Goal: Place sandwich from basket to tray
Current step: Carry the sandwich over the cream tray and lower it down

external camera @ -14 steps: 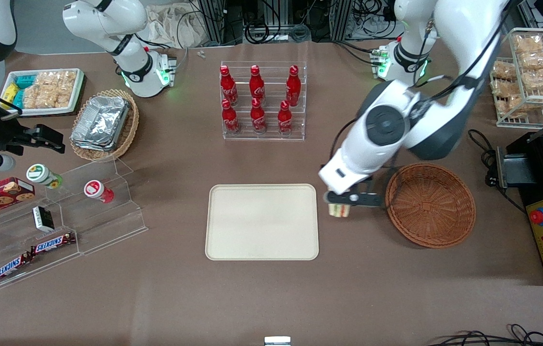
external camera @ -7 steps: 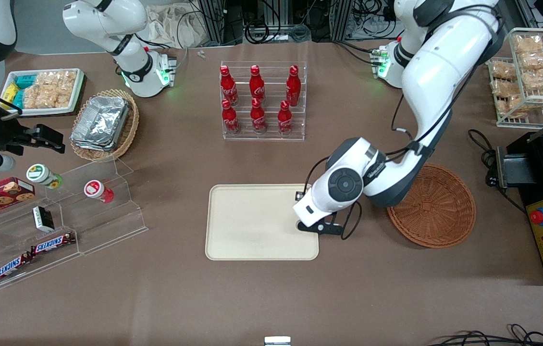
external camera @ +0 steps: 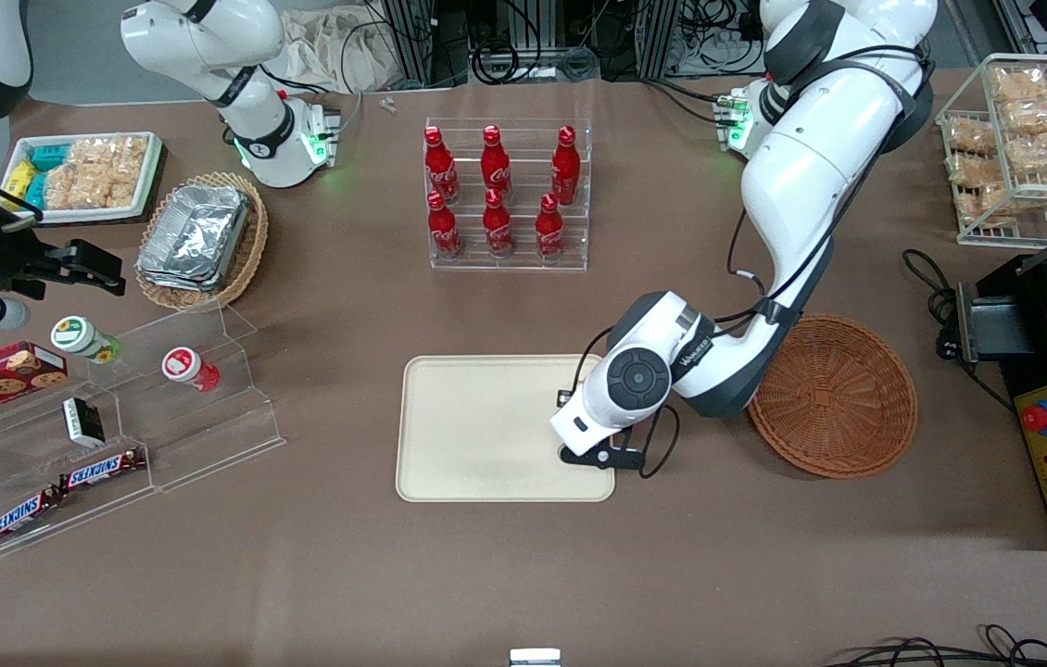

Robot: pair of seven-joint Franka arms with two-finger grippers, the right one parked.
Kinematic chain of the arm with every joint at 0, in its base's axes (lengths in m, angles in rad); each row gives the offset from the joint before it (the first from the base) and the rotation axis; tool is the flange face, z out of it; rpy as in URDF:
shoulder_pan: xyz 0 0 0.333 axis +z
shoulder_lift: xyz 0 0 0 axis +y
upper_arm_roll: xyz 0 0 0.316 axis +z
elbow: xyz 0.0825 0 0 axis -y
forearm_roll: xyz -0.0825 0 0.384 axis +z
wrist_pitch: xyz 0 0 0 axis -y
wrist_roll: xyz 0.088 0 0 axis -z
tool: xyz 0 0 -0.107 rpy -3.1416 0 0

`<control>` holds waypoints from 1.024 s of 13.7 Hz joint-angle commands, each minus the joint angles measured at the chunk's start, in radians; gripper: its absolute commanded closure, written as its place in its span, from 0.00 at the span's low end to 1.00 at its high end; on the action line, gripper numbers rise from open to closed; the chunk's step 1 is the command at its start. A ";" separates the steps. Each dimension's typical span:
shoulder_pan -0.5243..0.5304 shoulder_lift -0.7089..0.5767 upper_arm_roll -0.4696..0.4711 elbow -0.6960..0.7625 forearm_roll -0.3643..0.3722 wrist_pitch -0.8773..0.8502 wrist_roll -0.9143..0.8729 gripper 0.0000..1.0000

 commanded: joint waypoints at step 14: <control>0.280 -0.475 0.005 0.052 0.006 -0.651 0.071 0.00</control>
